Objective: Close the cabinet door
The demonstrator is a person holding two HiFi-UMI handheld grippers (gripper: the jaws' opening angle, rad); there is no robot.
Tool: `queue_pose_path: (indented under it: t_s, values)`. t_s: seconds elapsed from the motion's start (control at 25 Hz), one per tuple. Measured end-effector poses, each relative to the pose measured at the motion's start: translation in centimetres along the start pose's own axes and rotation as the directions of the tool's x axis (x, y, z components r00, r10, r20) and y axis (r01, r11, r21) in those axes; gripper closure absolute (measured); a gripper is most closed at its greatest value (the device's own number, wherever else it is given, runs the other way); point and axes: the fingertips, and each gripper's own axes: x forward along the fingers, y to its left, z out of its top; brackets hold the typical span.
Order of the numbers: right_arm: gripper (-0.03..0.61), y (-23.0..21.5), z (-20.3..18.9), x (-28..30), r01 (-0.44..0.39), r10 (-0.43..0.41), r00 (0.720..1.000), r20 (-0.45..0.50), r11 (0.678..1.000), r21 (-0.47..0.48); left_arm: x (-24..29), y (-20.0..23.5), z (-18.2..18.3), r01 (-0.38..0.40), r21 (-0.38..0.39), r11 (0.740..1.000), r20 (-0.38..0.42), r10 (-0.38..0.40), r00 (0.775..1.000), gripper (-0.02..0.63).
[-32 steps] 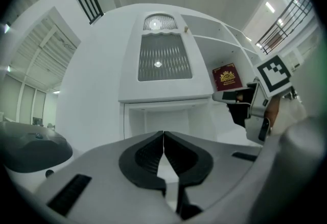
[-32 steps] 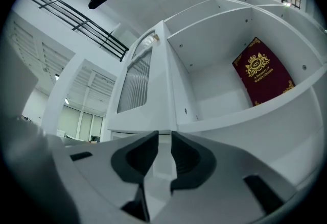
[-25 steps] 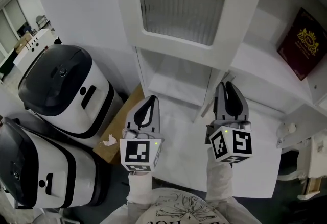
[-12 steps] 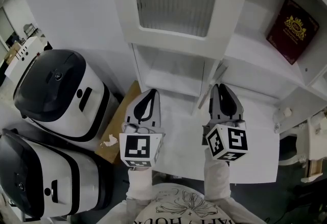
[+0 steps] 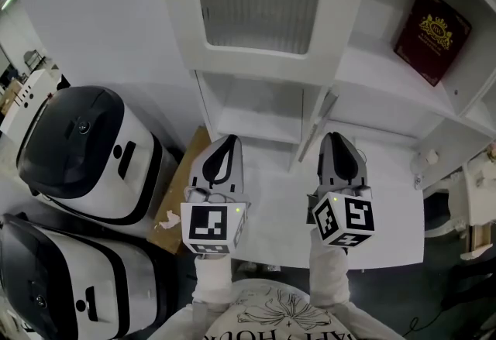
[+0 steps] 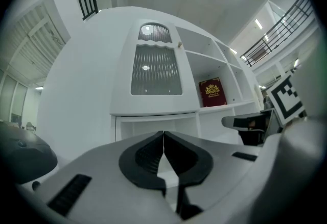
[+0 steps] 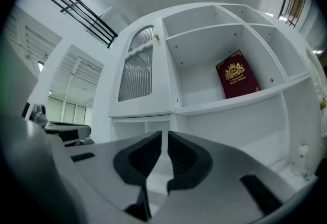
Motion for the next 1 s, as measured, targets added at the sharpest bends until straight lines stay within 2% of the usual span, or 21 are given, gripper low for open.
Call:
queue_pose_path:
  t_s: [0.36, 1.0]
  values:
    - [0.544, 0.3, -0.4, -0.4, 0.023, -0.023, 1.0, -0.005, 1.0, -0.009, 0.3, -0.1, -0.3, 0.037, -0.013, 0.999, -0.002, -0.037, 0.999, 0.609]
    - [0.545, 0.5, -0.3, -1.1, 0.032, -0.032, 1.0, 0.001, 0.999, -0.021, 0.0, 0.0, -0.3, 0.037, -0.022, 0.999, 0.006, -0.037, 0.999, 0.609]
